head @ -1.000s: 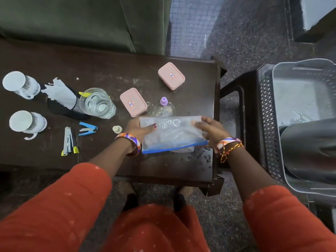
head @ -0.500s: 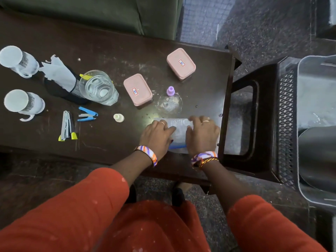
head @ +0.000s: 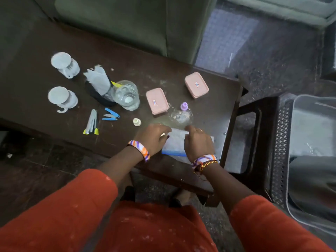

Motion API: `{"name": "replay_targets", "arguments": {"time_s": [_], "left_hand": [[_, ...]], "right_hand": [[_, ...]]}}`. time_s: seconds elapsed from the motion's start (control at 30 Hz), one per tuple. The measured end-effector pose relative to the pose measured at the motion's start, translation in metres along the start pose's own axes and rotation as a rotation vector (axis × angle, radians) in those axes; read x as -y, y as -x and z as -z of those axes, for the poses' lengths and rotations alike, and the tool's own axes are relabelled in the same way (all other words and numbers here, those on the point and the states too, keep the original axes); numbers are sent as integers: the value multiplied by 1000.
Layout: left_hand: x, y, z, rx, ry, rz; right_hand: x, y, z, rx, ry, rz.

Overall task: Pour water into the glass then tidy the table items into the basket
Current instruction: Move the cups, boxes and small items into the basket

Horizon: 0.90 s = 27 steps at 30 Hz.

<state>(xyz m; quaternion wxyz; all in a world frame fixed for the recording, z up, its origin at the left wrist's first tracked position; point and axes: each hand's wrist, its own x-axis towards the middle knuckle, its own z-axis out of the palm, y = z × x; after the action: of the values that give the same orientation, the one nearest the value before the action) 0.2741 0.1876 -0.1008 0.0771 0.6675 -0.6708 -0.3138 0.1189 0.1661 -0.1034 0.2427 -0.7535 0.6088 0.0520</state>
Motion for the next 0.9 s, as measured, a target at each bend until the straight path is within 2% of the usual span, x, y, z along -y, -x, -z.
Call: {"name": "replay_targets", "arguments": {"time_s": [0.2, 0.33, 0.43, 0.53, 0.63, 0.9], "left_hand": [[62, 27, 72, -342, 207, 91], [147, 48, 121, -470, 206, 205], [218, 51, 154, -536, 167, 352], [284, 31, 188, -471, 132, 448], [329, -13, 216, -318, 68, 508], [340, -119, 217, -19, -80, 392]], "right_hand": [[97, -21, 23, 35, 0, 281], [194, -41, 6, 146, -153, 449], [266, -65, -30, 222, -231, 448], [327, -97, -69, 272, -210, 349], [367, -132, -97, 203, -70, 311], [386, -168, -130, 199, 31, 290]]}}
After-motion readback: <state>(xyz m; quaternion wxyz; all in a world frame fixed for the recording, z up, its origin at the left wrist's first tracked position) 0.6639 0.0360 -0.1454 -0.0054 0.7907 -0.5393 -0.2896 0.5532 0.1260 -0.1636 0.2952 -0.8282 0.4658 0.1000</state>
